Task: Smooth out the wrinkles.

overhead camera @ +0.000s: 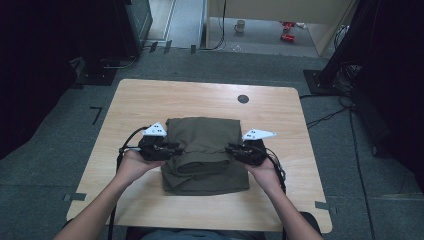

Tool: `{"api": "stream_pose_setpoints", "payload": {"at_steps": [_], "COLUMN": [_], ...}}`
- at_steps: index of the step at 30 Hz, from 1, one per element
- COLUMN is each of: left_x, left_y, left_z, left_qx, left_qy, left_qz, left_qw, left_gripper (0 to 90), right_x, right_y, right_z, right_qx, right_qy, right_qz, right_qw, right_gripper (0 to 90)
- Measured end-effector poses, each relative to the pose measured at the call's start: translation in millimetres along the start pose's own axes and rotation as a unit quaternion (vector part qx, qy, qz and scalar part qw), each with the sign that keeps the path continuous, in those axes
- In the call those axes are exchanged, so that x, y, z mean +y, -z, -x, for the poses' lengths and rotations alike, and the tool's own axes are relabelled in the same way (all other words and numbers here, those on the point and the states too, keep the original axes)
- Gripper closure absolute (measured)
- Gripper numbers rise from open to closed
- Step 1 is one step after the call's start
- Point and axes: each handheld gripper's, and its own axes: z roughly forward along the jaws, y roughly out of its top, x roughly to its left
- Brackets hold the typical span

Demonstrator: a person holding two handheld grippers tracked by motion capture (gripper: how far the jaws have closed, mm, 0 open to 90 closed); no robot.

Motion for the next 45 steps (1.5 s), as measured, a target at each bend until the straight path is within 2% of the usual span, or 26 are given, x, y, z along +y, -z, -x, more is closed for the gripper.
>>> {"api": "stream_pose_setpoints", "payload": {"at_steps": [4,7,9,11,16,21,23,27,30,34,36,38,40,45], "left_x": [0.2,-4.6,-9.1,-13.3,-21.1,-31.6,-33.2,-39.6,-43.0,-46.4,-47.3,-48.3,-48.4,-48.3], "left_y": [-6.1,-11.5,-15.0,-17.6,-21.8,-31.5,-32.1,-31.4,-29.8,-31.8,-32.2,-33.0,-33.3,-33.8], "left_z": [12.0,19.3,22.2,24.8,30.5,37.0,37.9,35.4,34.0,32.8,29.8,27.2,26.5,24.1], "left_qx": [-0.012,-0.013,-0.017,-0.014,-0.009,0.000,0.003,-0.002,-0.004,0.000,-0.006,-0.011,-0.010,-0.006], "left_qy": [-0.005,-0.016,-0.015,-0.019,-0.028,-0.047,-0.049,-0.041,-0.036,-0.034,-0.022,-0.010,-0.013,-0.017], "left_qz": [-0.008,-0.021,-0.030,-0.037,-0.052,-0.077,-0.078,-0.070,-0.064,-0.061,-0.057,-0.053,-0.053,-0.049], "left_qw": [0.9999,0.9996,0.9993,0.9990,0.9982,0.9959,0.9957,0.9967,0.9973,0.9976,0.9981,0.9985,0.9985,0.9987], "left_gripper": [70.3,70.9,71.1,71.1,70.9,70.8,70.9,72.4,73.0,76.1,76.7,77.1,77.2,77.2], "right_x": [0.2,-1.7,-3.5,-6.1,-12.5,-14.2,-14.7,-17.1,-22.9,-28.5,-29.8,-31.5,-32.5,-32.5], "right_y": [-5.9,-10.4,-13.2,-15.8,-17.8,-18.1,-19.1,-18.6,-20.0,-24.0,-25.8,-27.4,-28.6,-35.0], "right_z": [-11.9,-18.3,-20.9,-23.4,-30.6,-33.0,-34.4,-32.6,-28.8,-29.2,-28.6,-26.4,-23.6,-23.4], "right_qx": [0.011,0.014,0.018,0.021,0.014,0.022,0.019,0.005,0.002,0.000,0.000,0.006,0.014,0.007], "right_qy": [0.014,0.017,0.020,0.022,0.051,0.049,0.053,0.067,0.083,0.097,0.094,0.079,0.066,0.080], "right_qz": [-0.006,-0.013,-0.018,-0.025,-0.030,-0.021,-0.024,-0.044,-0.060,-0.060,-0.061,-0.060,-0.060,-0.056], "right_qw": [0.9998,0.9997,0.9995,0.9992,0.9982,0.9983,0.9981,0.9968,0.9948,0.9935,0.9937,0.9951,0.9959,0.9952], "right_gripper": [73.2,73.3,72.9,71.3,65.2,61.2,63.2,73.1,74.3,74.5,74.7,74.8,75.3,78.3]}}
